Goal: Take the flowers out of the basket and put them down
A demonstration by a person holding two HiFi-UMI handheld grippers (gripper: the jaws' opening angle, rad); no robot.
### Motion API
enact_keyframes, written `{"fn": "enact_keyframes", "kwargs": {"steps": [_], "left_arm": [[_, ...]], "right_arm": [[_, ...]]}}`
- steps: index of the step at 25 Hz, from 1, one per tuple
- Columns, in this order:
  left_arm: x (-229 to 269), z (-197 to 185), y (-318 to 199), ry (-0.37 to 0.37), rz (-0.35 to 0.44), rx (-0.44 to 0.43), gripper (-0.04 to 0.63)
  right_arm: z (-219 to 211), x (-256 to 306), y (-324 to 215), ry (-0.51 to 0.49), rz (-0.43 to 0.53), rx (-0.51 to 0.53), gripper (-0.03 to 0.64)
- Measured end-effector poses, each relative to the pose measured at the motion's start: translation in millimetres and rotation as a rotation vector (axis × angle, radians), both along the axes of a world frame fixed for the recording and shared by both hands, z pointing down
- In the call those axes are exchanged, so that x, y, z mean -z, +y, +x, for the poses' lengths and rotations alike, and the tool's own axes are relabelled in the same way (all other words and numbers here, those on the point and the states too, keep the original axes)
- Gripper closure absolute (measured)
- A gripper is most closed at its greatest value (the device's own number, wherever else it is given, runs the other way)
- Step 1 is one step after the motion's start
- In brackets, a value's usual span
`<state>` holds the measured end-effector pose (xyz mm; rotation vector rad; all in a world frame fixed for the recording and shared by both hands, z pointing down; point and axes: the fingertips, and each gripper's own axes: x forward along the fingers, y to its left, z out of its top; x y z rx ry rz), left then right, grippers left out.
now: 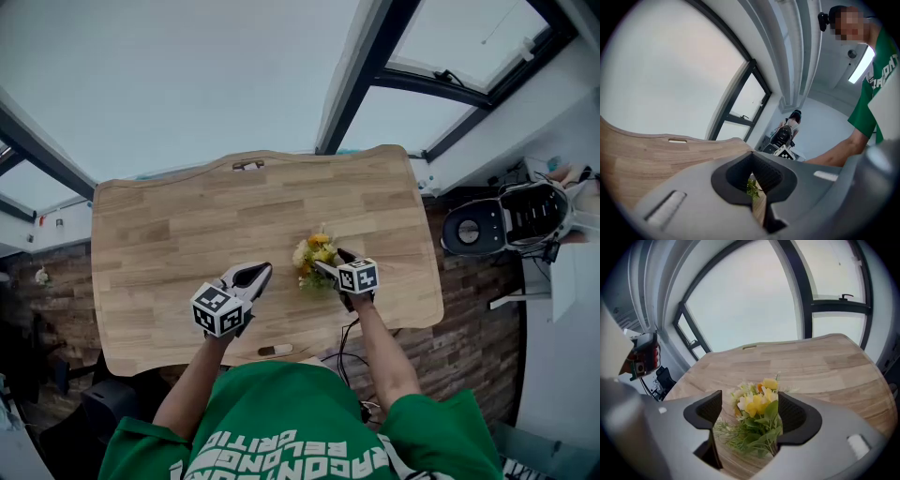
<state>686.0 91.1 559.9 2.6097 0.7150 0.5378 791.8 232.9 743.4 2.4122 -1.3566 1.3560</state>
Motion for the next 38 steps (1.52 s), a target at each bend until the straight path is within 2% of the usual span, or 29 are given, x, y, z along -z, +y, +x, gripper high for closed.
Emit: {"fn": "enact_keyframes", "kwargs": {"steps": [5,8,14,19,29,38], "left_arm": [[10,-3,-1,0.028,-0.008,-0.027,0.577],[16,-5,-3,0.049,-0.017,-0.041,0.577],[24,-17,2,0.067,-0.027,-0.091,0.577],[28,-30,3,0.082,-0.041,-0.11,0.577],[31,-67,1,0.097,-0.034,-0.184,0.577],[24,-101,-6,0.104,-0.03,-0.22,0.578]], "right_arm": [[3,52,9,0.117,0.054,-0.058,0.242],[-1,88,16,0.19,0.109,-0.111,0.292],[-36,141,25,0.271,0.219,-0.198,0.43],[-73,171,31,0.339,0.27,-0.265,0.602],[-141,193,29,0.37,0.32,-0.342,0.611],[-183,197,23,0.397,0.325,-0.376,0.611]]}}
